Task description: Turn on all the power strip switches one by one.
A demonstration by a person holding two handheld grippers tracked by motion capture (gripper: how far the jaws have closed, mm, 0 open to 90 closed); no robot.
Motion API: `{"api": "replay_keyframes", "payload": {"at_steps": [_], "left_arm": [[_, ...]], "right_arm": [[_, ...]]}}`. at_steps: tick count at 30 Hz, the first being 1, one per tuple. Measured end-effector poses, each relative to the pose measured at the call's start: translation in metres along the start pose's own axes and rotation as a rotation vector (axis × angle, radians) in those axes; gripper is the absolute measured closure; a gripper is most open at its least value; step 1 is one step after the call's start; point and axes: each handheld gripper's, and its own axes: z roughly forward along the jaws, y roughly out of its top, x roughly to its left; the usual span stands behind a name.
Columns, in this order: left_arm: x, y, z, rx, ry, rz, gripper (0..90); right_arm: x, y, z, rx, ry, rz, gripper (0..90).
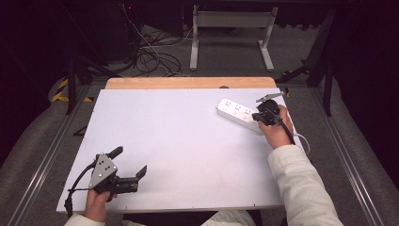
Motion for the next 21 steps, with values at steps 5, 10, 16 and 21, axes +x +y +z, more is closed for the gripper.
{"api": "replay_keyframes", "payload": {"at_steps": [5, 10, 16, 21], "left_arm": [[0.000, 0.000, 0.000, 0.002, 0.001, -0.001, 0.2], [0.000, 0.000, 0.000, 0.000, 0.001, -0.005, 0.2], [0.000, 0.000, 0.000, 0.001, 0.001, -0.004, 0.2], [0.000, 0.000, 0.000, 0.002, 0.001, -0.004, 0.2]], "right_arm": [[0.006, 0.008, -0.008, -0.082, 0.035, -0.002, 90.0], [0.006, 0.011, -0.007, -0.086, 0.042, -0.001, 90.0], [0.008, 0.018, 0.000, -0.078, 0.065, -0.001, 90.0], [0.010, 0.020, 0.008, -0.073, 0.070, -0.009, 90.0]]}}
